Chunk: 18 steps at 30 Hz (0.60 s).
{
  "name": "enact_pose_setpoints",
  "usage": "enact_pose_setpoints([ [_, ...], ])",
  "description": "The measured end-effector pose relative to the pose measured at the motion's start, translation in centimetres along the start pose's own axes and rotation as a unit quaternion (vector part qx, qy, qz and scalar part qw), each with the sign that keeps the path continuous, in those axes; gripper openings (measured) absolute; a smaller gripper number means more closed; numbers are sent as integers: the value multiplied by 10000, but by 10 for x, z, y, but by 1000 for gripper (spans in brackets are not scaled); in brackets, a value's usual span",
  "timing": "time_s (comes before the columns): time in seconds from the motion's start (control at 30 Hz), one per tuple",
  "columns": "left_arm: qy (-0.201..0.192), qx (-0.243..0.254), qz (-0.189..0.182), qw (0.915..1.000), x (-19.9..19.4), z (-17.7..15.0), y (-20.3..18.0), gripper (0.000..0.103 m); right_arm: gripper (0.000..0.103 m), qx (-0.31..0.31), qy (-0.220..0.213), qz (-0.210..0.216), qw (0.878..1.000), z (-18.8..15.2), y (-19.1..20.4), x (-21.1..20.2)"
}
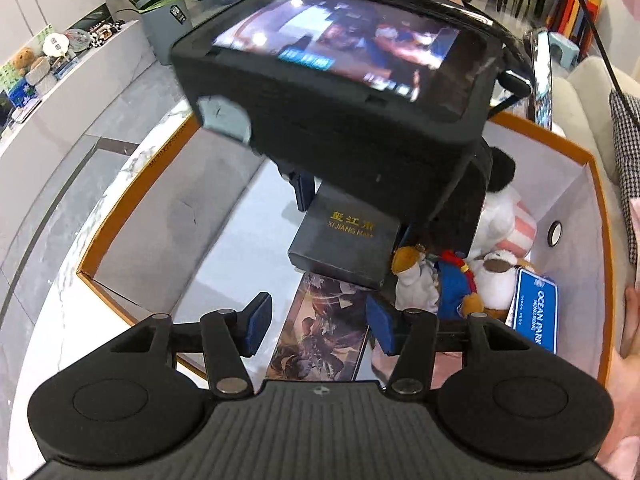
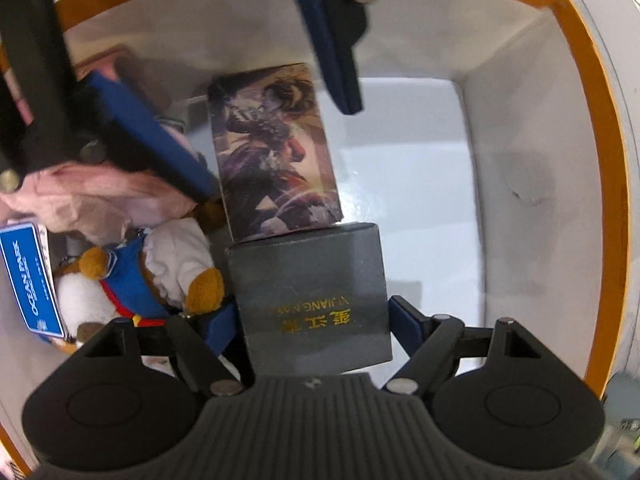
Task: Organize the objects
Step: 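Open the left gripper to drop the photo card box while the right releases the black box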
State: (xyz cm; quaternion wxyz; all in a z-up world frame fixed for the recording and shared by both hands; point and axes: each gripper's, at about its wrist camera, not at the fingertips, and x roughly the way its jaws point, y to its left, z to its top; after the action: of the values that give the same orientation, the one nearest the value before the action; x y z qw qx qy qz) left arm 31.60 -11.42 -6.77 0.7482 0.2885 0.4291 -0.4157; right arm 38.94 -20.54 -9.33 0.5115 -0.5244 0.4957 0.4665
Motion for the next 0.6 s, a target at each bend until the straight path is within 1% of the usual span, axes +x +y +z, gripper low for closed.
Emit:
enact_pose_setpoints([
  [0.07, -42, -61, -34, 10000, -1, -2, 3, 62, 83, 40, -19, -85, 10000, -3, -1, -6],
  [0.2, -161, -308, 30, 9994, -4, -3, 8, 62, 83, 265, -201, -20, 9994, -11, -6, -28],
  [0.23, -198, -359, 70, 9991, -4, -2, 8, 62, 82, 282, -270, -71, 9992, -13, -7, -36],
  [0.27, -238, -415, 105, 9988, -4, -2, 9, 62, 73, 312, -316, -156, 9989, -15, -9, -42],
  [0.3, -270, -474, 146, 9984, -6, -1, 10, 62, 67, 367, -349, -225, 9985, -16, -11, -46],
  [0.33, -293, -521, 200, 9980, -6, -1, 12, 62, 50, 439, -370, -360, 9977, -17, -14, -50],
  [0.37, -331, -560, 243, 9976, -7, 0, 14, 62, 35, 492, -360, -585, 9964, -18, -17, -53],
  [0.43, -407, -633, 323, 9966, -7, 2, 15, 62, 24, 461, -314, -1064, 9928, -17, -18, -52],
  [0.53, -462, -738, 445, 9952, -8, 1, 18, 62, 22, 256, -92, -1698, 9851, -15, -16, -37],
  [0.6, -478, -798, 483, 9945, -10, -1, 19, 62, 19, 157, 50, -1876, 9821, -15, -13, -25],
])
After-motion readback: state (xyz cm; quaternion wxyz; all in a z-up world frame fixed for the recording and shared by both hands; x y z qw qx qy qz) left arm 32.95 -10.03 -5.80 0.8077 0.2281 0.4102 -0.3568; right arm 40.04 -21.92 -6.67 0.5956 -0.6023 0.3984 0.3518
